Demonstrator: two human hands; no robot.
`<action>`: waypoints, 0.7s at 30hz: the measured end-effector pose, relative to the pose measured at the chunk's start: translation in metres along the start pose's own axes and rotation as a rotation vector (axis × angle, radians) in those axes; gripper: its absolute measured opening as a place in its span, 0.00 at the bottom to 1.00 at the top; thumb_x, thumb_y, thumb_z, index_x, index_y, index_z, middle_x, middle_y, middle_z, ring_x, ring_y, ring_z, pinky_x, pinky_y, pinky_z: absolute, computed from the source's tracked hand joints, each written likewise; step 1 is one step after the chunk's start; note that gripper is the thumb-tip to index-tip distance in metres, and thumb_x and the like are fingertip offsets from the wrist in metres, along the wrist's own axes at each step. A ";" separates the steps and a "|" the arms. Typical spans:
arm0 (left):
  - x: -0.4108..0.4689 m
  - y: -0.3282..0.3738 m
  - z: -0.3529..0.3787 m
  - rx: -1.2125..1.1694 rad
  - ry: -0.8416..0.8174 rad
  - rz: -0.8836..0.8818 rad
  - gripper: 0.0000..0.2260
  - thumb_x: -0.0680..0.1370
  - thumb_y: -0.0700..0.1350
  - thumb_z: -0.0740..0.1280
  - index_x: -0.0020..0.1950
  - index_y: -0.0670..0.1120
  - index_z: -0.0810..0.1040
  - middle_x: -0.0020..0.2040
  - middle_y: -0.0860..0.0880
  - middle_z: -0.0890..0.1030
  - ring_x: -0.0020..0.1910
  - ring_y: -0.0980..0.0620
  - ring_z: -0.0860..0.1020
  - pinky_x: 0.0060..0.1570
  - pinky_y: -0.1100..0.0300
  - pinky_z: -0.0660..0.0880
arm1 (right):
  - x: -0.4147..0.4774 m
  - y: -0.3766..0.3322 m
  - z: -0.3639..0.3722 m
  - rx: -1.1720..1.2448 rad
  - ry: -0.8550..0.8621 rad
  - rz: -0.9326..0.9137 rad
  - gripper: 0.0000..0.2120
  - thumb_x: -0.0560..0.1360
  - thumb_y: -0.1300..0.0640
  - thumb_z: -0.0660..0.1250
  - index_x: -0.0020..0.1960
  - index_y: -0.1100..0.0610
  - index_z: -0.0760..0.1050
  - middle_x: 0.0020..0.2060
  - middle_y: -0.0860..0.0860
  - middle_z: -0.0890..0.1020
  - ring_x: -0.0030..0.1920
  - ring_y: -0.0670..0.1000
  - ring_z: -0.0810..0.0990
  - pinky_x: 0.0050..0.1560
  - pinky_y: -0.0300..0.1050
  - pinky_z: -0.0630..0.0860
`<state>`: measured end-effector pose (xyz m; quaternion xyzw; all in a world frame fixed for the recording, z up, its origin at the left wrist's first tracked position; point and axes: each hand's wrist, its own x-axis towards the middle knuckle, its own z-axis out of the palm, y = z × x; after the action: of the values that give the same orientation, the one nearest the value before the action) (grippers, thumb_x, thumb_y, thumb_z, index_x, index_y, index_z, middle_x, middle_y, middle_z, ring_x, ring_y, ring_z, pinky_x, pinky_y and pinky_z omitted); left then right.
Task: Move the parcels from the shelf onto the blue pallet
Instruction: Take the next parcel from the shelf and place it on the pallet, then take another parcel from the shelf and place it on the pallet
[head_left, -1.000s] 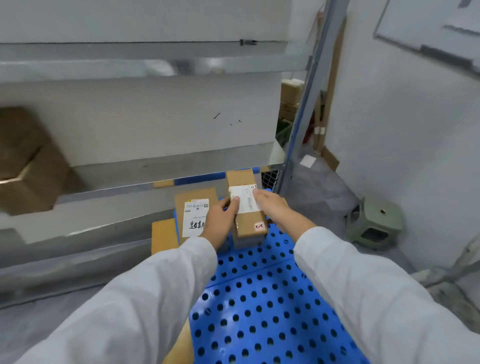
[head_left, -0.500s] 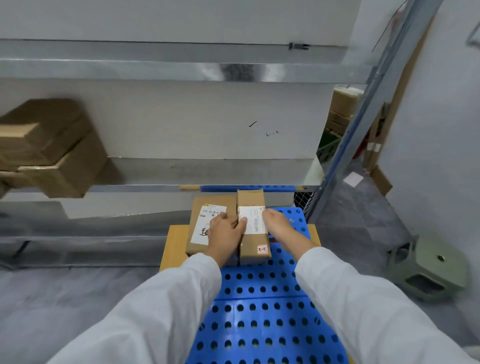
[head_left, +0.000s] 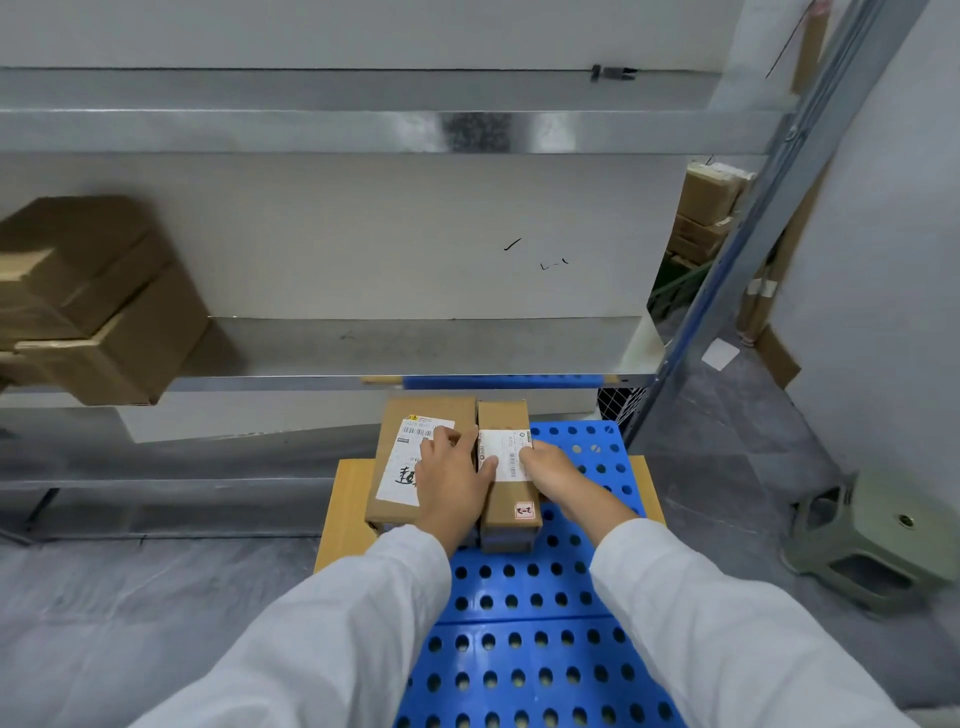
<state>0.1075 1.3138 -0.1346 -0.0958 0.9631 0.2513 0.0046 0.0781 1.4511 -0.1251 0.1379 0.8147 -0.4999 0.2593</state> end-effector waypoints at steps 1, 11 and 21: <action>-0.001 0.000 0.002 0.008 0.020 -0.003 0.22 0.78 0.58 0.63 0.72 0.53 0.69 0.66 0.48 0.69 0.64 0.47 0.66 0.61 0.51 0.67 | -0.001 0.003 0.001 0.024 -0.001 -0.017 0.15 0.81 0.56 0.52 0.61 0.54 0.74 0.48 0.52 0.81 0.44 0.50 0.78 0.45 0.45 0.74; -0.016 0.000 0.009 -0.121 0.086 0.012 0.22 0.80 0.53 0.64 0.72 0.46 0.70 0.70 0.48 0.70 0.68 0.48 0.66 0.66 0.54 0.64 | -0.009 0.014 0.008 0.068 0.079 -0.112 0.21 0.84 0.51 0.53 0.76 0.52 0.60 0.66 0.53 0.75 0.53 0.49 0.77 0.52 0.43 0.75; -0.039 -0.013 -0.065 -0.213 -0.030 0.163 0.22 0.82 0.49 0.62 0.74 0.44 0.67 0.74 0.48 0.68 0.74 0.49 0.63 0.71 0.57 0.58 | -0.061 -0.038 0.017 -0.328 0.307 -0.307 0.25 0.82 0.52 0.54 0.77 0.57 0.57 0.74 0.56 0.63 0.72 0.58 0.64 0.68 0.53 0.64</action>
<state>0.1503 1.2787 -0.0819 -0.0136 0.9354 0.3531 -0.0118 0.1153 1.4206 -0.0692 0.0432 0.9259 -0.3681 0.0727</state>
